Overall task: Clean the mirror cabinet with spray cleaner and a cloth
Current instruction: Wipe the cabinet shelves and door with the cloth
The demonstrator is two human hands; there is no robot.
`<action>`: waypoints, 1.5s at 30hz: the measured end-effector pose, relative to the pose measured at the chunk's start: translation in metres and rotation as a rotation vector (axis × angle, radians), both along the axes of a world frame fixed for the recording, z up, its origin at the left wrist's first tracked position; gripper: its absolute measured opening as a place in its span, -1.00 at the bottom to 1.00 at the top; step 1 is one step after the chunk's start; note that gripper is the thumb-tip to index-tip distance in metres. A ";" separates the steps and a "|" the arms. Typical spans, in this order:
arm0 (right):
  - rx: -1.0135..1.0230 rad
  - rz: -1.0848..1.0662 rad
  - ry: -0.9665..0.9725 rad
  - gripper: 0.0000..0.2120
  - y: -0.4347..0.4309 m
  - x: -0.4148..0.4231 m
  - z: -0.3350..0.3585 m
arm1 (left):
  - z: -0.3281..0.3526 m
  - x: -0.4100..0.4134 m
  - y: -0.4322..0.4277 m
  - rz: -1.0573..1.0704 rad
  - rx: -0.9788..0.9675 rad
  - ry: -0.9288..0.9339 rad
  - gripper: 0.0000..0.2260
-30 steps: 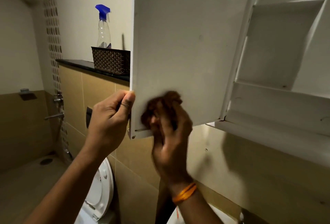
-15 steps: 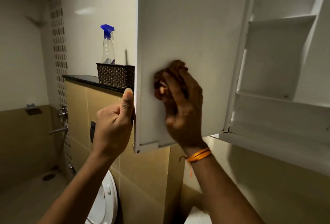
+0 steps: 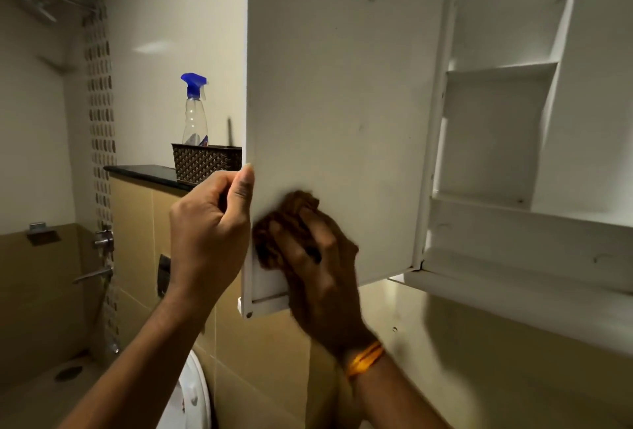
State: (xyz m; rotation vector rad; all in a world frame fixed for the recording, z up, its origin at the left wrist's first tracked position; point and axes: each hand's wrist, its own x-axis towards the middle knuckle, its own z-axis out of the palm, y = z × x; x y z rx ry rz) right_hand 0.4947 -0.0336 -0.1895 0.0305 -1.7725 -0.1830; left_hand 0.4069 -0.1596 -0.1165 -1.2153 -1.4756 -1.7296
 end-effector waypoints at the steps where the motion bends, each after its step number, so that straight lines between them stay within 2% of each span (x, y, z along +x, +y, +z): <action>1: 0.020 0.005 0.004 -0.51 0.013 0.003 0.020 | 0.005 0.000 0.000 0.005 0.013 0.008 -0.75; 3: -0.035 0.037 0.090 -0.54 0.045 0.013 0.055 | 0.012 -0.001 0.000 0.004 0.018 0.019 -0.75; 6: -0.302 0.022 0.334 -0.61 0.095 0.029 0.070 | 0.015 -0.002 -0.001 -0.008 0.000 0.023 -0.68; 9: -0.503 -0.102 0.492 -0.60 0.108 0.030 0.027 | 0.013 0.000 -0.001 -0.003 -0.001 0.035 -0.68; 12: -0.617 -0.111 0.487 -0.55 0.076 0.016 -0.033 | 0.012 0.002 -0.001 0.004 0.000 0.024 -0.74; 14: -0.661 -0.100 0.493 -0.54 0.071 0.011 -0.043 | 0.012 0.002 -0.002 0.015 -0.007 0.023 -0.74; 18: -0.640 -0.070 0.599 -0.57 0.095 0.012 0.023 | 0.013 0.003 -0.006 0.026 -0.026 0.047 -0.81; 21: -0.695 -0.060 0.548 -0.54 0.097 0.015 0.106 | 0.012 0.005 -0.005 0.024 -0.011 0.029 -0.79; 23: -0.647 -0.019 0.544 -0.49 0.082 0.010 0.146 | 0.013 0.004 -0.004 0.019 -0.014 0.023 -0.75; 26: -0.341 0.046 0.431 -0.56 0.041 -0.002 0.148 | 0.013 0.002 -0.004 0.013 -0.025 0.007 -0.68; 28: -0.126 0.084 0.276 -0.56 0.008 -0.011 0.109 | 0.013 0.000 -0.005 0.019 -0.009 -0.002 -0.71; 30: -0.016 0.035 0.121 -0.49 -0.012 -0.015 0.050 | 0.014 0.000 -0.006 -0.001 0.011 -0.018 -0.73; 33: 0.106 -0.052 0.054 -0.51 0.005 -0.010 -0.021 | 0.016 -0.001 -0.009 -0.018 -0.011 -0.031 -0.65; 35: 0.060 -0.052 0.025 -0.54 0.026 0.001 -0.023 | 0.018 0.000 -0.010 -0.025 -0.031 -0.033 -0.59; 37: -0.053 0.003 0.103 -0.56 0.041 0.002 0.004 | 0.020 0.000 -0.012 -0.029 -0.045 -0.042 -0.56; 40: -0.230 0.024 0.359 -0.59 0.051 -0.004 0.085 | 0.020 0.000 -0.012 -0.043 -0.054 -0.052 -0.54; 42: -0.299 0.017 0.425 -0.59 0.047 -0.006 0.149 | 0.019 -0.001 -0.011 -0.041 -0.063 -0.048 -0.54; 45: -0.158 -0.001 0.380 -0.59 0.020 -0.016 0.194 | 0.019 -0.001 -0.011 -0.049 -0.093 -0.049 -0.58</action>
